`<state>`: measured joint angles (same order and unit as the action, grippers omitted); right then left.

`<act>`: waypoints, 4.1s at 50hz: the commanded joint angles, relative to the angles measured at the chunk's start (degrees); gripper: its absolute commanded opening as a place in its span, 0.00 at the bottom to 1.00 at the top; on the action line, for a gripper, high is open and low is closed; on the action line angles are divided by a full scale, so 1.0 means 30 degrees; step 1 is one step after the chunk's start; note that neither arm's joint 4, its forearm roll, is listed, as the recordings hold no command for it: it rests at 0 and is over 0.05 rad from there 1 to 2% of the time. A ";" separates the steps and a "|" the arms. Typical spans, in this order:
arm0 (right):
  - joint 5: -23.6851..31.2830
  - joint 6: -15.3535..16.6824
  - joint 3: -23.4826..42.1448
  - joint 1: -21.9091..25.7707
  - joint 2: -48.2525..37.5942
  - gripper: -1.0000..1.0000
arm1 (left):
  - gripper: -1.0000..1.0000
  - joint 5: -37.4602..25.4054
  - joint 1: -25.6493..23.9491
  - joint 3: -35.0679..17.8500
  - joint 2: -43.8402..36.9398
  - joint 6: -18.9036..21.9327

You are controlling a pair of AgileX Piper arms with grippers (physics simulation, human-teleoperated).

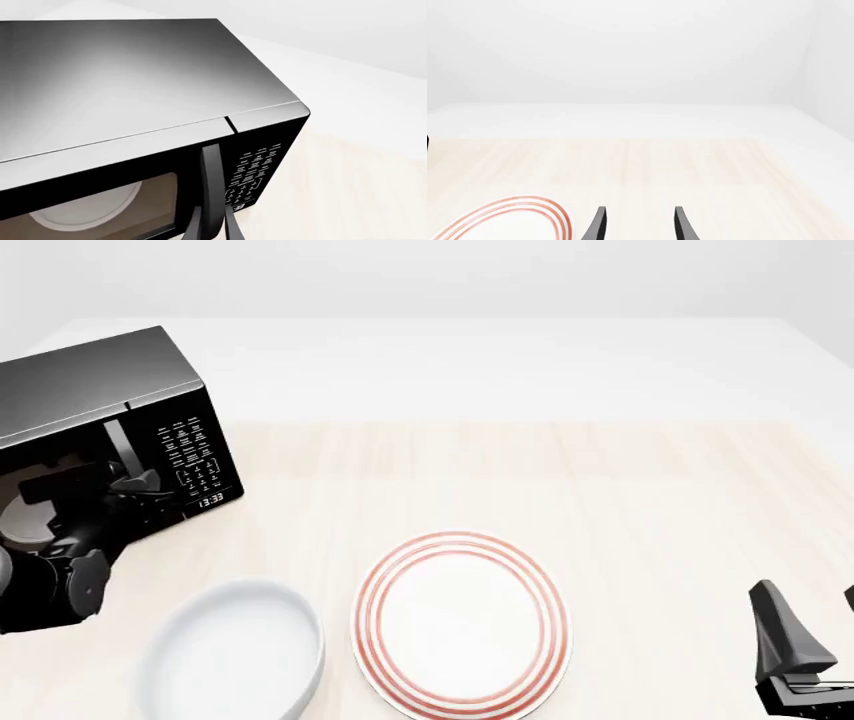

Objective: Open the microwave.

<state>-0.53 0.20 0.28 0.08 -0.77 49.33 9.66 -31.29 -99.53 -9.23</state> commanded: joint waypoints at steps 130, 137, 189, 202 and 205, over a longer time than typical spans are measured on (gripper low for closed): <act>0.0000 0.0001 0.0000 -0.0001 0.0001 1.00 | 0.00 0.2448 -0.0557 0.3858 0.3168 0.0185; 0.0000 -0.0001 0.0000 -0.0002 -0.0001 1.00 | 0.00 0.2303 -0.0557 0.3989 0.3488 0.0191; 0.0000 0.0001 0.0000 0.0001 0.0001 1.00 | 0.00 0.2694 -0.0284 0.6203 0.5938 0.0227; 0.0000 0.0000 0.0000 -0.0001 0.0002 1.00 | 0.00 0.2912 -0.0075 0.6698 0.6252 0.0163; 0.0000 0.0000 0.0000 -0.0002 0.0002 1.00 | 0.00 0.2919 -0.0085 0.6783 0.6350 0.0152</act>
<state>-0.53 0.20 0.28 0.08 -0.77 56.14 8.59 -9.22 -83.73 -8.66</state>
